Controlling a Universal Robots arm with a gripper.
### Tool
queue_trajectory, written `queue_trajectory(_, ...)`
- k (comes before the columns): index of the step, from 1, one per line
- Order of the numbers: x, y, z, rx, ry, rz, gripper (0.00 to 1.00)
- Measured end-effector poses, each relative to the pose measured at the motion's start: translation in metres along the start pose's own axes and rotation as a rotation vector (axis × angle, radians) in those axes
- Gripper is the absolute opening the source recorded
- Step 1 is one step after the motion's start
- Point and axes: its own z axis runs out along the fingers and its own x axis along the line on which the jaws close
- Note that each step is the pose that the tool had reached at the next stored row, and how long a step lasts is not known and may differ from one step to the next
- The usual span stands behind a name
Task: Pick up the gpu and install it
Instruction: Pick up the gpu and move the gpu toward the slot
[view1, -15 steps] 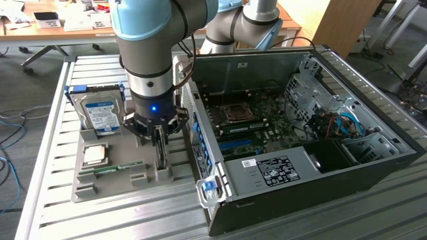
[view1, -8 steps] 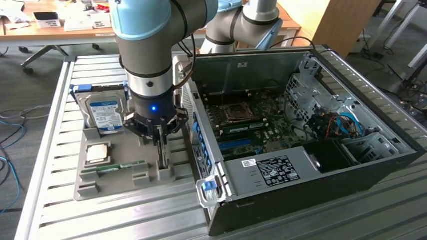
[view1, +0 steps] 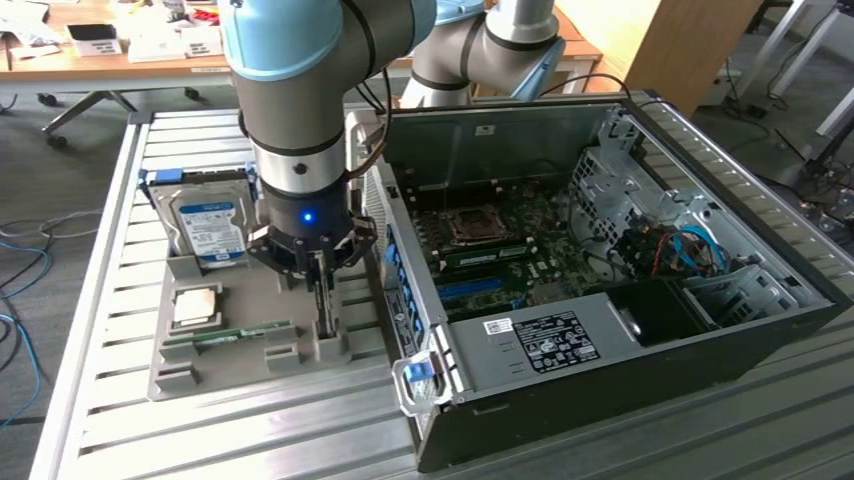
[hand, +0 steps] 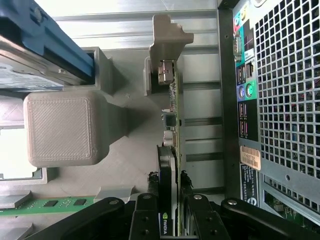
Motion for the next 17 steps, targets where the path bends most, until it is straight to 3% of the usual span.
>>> queue_trajectory(17, 0.0, 0.0, 0.0, -0.0011, 0.0019, -0.036, 0.27)
